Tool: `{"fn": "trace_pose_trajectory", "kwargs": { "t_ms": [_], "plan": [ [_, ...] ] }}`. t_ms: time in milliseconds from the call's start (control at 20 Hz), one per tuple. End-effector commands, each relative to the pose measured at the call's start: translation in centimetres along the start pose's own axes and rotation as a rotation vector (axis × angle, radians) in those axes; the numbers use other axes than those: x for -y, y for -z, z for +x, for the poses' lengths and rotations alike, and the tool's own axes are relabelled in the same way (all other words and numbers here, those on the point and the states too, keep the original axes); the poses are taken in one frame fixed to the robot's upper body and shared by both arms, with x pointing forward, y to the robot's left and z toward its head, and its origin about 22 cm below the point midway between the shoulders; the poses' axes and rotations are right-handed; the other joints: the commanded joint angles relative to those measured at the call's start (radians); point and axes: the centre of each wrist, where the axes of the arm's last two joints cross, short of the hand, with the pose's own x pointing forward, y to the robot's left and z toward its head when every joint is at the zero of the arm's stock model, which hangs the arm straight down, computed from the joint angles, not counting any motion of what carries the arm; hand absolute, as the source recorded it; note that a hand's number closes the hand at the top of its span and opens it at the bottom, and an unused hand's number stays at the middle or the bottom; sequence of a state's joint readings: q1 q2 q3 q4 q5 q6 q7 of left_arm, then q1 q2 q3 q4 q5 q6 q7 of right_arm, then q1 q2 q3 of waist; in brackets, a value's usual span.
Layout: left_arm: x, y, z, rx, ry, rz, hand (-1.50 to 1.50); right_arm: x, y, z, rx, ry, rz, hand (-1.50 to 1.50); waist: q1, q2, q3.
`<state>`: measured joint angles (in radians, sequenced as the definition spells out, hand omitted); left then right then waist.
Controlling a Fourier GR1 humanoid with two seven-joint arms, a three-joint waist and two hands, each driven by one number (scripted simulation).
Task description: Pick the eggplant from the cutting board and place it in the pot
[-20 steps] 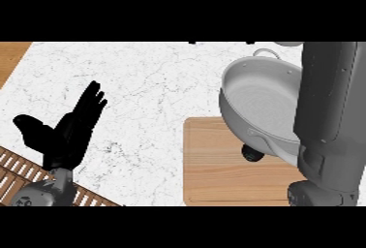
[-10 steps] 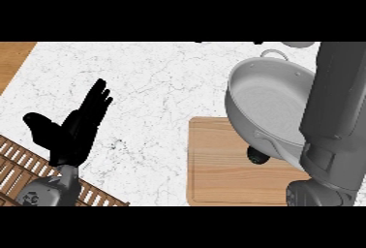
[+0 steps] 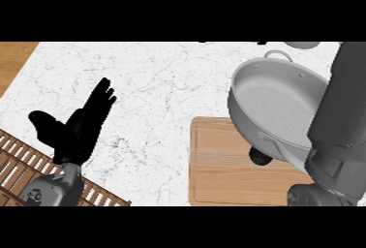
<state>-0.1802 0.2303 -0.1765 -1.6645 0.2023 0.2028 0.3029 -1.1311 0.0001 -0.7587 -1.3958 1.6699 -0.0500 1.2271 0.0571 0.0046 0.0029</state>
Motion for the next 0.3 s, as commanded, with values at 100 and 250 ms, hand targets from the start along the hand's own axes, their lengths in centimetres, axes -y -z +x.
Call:
{"fn": "trace_pose_trajectory", "kwargs": {
  "t_ms": [100,250],
  "plan": [
    [0.0,0.1,0.1,0.008,-0.005,0.011,0.00,2.3,-1.3,-0.2,-0.120,0.292,-0.258,-1.50,-0.005,-0.001,-0.006],
    [-0.4,-0.2,-0.2,-0.001,-0.006,0.020,0.00,4.0,-0.8,-1.2,-0.150,0.325,-0.343,-1.50,-0.021,-0.008,-0.005]
  ]
}}
